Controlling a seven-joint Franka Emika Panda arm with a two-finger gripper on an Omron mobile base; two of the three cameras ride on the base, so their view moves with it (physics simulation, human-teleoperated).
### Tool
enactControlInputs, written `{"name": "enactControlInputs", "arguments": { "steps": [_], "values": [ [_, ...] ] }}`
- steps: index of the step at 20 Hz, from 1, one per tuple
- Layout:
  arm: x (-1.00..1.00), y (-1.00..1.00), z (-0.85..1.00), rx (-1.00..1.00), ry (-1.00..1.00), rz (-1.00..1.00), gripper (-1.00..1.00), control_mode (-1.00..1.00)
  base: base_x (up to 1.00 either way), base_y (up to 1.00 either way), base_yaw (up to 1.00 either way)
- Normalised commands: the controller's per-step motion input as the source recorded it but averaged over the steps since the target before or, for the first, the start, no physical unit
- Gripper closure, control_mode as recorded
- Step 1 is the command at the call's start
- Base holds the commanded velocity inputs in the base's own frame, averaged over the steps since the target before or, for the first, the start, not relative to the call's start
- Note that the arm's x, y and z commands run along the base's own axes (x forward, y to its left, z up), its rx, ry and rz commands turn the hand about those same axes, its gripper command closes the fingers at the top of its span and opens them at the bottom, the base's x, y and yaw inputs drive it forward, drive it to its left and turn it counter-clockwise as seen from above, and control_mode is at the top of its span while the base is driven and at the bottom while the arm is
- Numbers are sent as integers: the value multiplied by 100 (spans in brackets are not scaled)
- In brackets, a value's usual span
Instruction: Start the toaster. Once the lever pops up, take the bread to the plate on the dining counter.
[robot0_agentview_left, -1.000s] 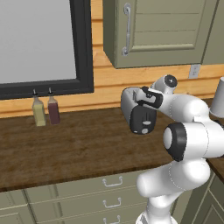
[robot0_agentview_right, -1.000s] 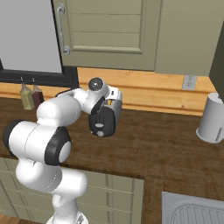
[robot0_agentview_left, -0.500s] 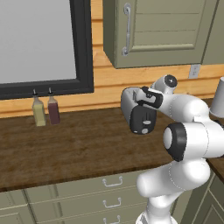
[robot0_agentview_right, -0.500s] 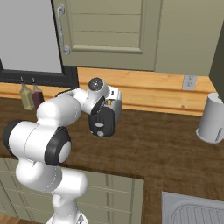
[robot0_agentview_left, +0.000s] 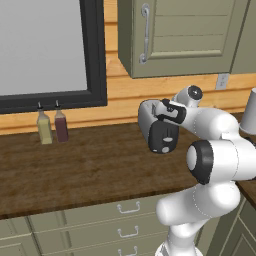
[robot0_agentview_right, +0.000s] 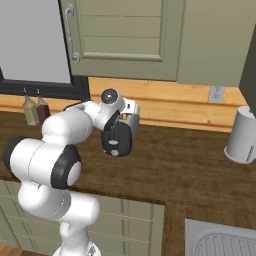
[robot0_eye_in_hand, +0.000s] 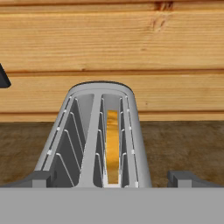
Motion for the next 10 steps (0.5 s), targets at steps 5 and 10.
{"name": "enactControlInputs", "arguments": {
  "steps": [5,10],
  "values": [
    [0,0,0,0,0,0,-100,-100,0,0,0],
    [0,0,0,0,0,0,-100,-100,0,0,0]
  ]
}}
